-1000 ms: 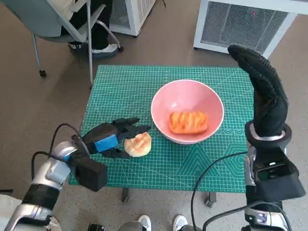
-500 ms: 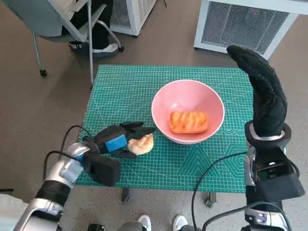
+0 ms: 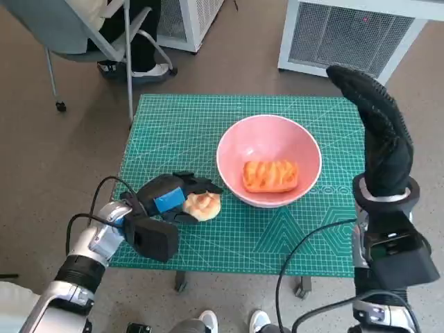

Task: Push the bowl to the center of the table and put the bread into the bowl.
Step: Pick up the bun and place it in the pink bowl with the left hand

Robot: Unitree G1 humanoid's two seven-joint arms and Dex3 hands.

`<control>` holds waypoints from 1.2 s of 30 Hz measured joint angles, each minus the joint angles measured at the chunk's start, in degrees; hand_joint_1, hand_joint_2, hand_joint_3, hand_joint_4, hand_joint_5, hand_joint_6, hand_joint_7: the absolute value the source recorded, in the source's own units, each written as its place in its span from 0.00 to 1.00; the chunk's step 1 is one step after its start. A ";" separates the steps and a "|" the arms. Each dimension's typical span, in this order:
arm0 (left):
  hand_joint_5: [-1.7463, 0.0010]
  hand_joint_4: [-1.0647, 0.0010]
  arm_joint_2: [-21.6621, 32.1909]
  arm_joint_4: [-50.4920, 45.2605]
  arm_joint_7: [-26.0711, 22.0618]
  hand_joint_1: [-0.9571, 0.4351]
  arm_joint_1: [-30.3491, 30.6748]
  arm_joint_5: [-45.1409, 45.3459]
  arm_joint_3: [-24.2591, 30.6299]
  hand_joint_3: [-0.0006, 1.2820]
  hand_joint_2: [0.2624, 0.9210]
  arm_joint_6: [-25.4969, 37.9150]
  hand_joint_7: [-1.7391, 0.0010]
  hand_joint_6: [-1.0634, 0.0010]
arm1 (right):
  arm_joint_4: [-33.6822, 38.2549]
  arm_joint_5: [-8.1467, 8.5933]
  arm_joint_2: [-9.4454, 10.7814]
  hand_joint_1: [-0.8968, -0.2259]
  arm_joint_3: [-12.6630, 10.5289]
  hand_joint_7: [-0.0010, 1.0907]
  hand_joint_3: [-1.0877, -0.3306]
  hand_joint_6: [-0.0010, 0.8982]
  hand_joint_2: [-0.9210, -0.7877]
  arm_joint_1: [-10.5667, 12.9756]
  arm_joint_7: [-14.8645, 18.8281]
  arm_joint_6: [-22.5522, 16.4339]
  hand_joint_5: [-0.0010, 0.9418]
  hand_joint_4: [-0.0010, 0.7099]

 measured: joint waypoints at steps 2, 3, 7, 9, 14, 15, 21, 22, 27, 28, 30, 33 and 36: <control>0.21 0.47 0.28 -0.51 -0.67 0.69 0.01 -0.32 0.18 0.12 1.00 0.39 0.35 0.46 | 0.01 0.00 0.00 0.49 0.00 0.65 0.44 0.01 0.00 0.01 0.00 0.00 0.00 0.41; 0.21 0.47 0.48 -0.91 -1.16 0.69 0.06 -0.50 0.30 0.12 1.00 0.68 0.35 0.46 | 0.01 -0.01 0.01 0.49 0.00 0.65 0.44 0.01 0.00 0.01 0.00 -0.01 0.00 0.41; 0.21 0.47 1.82 -3.74 -4.10 0.69 0.89 -1.97 1.31 0.12 1.00 2.77 0.34 0.47 | 0.01 -0.25 0.07 0.49 0.01 0.65 0.44 0.01 0.00 0.02 -0.02 0.00 0.00 0.41; 0.21 0.47 2.69 -6.15 -5.62 0.69 1.70 -3.33 2.34 0.12 1.00 3.89 0.34 0.46 | 0.02 -0.30 0.08 0.49 -0.02 0.65 0.44 0.01 0.00 0.08 -0.02 0.00 0.00 0.41; 0.23 0.43 5.13 -13.44 -8.04 0.69 3.06 -7.46 6.29 0.10 1.00 6.41 0.37 0.43 | -0.01 -0.33 0.14 0.48 -0.04 0.66 0.44 0.01 0.00 0.22 -0.03 0.04 0.00 0.41; 0.23 0.43 5.47 -15.02 -8.11 0.69 3.19 -8.46 7.29 0.09 1.00 6.76 0.38 0.42 | -0.02 -0.32 0.14 0.48 -0.04 0.66 0.44 0.01 0.00 0.25 -0.03 0.06 0.00 0.41; 0.26 0.40 6.50 -22.48 -7.37 0.69 3.13 -12.52 12.31 0.07 1.00 7.83 0.39 0.38 | 0.01 -0.31 0.20 0.48 -0.02 0.66 0.44 0.01 0.00 0.31 -0.02 0.07 0.00 0.41; 0.26 0.40 6.43 -23.69 -7.15 0.69 3.11 -13.13 13.02 0.06 1.00 8.22 0.39 0.37 | 0.02 -0.32 0.21 0.48 -0.02 0.66 0.44 0.01 0.00 0.31 -0.03 0.06 0.00 0.41; 0.31 0.37 4.69 -29.76 -5.46 0.69 2.05 -14.81 15.14 0.03 0.99 10.69 0.40 0.32 | 0.05 -0.40 0.31 0.48 0.01 0.66 0.44 0.01 0.00 0.30 -0.05 0.08 0.00 0.41; 0.31 0.37 4.13 -30.76 -5.11 0.69 1.67 -15.05 15.24 0.03 0.99 11.13 0.41 0.31 | 0.05 -0.41 0.36 0.48 0.03 0.66 0.44 0.00 0.00 0.30 -0.05 0.08 0.00 0.41; 0.31 0.36 3.22 -32.42 -4.70 0.69 0.83 -15.23 15.27 0.03 0.99 11.74 0.41 0.31 | 0.06 -0.43 0.49 0.48 0.09 0.66 0.44 0.00 0.00 0.29 -0.05 0.09 0.00 0.41; 0.32 0.36 2.56 -33.81 -4.59 0.69 0.03 -15.28 15.29 0.03 0.99 12.27 0.41 0.30 | 0.08 -0.43 0.57 0.48 0.11 0.66 0.44 0.00 0.00 0.28 -0.05 0.10 0.00 0.41; 0.34 0.34 2.16 -34.25 -4.54 0.69 -0.12 -15.23 15.20 0.03 0.97 12.69 0.41 0.28 | 0.09 -0.43 0.53 0.48 0.06 0.66 0.44 0.00 0.00 0.29 -0.07 0.10 0.00 0.41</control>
